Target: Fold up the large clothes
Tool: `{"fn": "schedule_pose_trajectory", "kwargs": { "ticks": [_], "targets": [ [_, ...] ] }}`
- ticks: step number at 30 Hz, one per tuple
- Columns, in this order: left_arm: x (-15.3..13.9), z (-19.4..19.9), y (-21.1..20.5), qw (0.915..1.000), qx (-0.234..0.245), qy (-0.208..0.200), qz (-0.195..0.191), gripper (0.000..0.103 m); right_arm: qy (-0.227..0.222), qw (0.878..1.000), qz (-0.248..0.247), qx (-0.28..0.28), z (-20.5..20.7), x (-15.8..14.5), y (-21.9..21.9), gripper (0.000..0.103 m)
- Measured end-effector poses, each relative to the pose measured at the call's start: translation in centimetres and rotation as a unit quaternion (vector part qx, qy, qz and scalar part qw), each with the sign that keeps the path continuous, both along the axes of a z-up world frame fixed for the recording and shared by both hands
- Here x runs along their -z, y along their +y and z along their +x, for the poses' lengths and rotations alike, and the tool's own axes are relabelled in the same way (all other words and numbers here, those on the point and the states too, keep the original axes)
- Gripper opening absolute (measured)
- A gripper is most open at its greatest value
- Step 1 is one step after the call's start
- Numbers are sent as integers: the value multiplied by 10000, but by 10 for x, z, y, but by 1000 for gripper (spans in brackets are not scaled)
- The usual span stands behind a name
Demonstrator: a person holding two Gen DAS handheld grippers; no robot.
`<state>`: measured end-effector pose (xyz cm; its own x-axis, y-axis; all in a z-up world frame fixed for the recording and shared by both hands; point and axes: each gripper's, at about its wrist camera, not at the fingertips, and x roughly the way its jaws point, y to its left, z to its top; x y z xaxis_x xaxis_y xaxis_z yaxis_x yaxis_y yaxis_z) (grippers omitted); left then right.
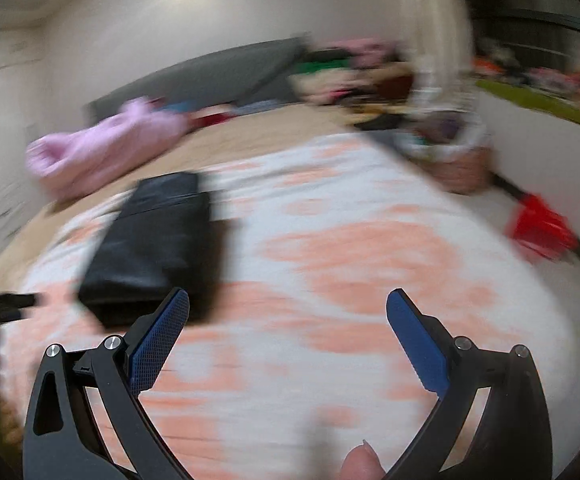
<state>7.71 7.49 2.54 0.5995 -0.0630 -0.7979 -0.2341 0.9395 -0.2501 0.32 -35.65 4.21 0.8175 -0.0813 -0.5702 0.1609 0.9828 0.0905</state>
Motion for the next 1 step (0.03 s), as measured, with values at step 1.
{"fn": "schedule_pose_trajectory", "kwargs": {
  "ticks": [1],
  "targets": [
    [-2, 0, 20, 9998, -164, -13, 90, 94, 53, 9993, -62, 376, -9, 3, -21, 99]
  ]
}}
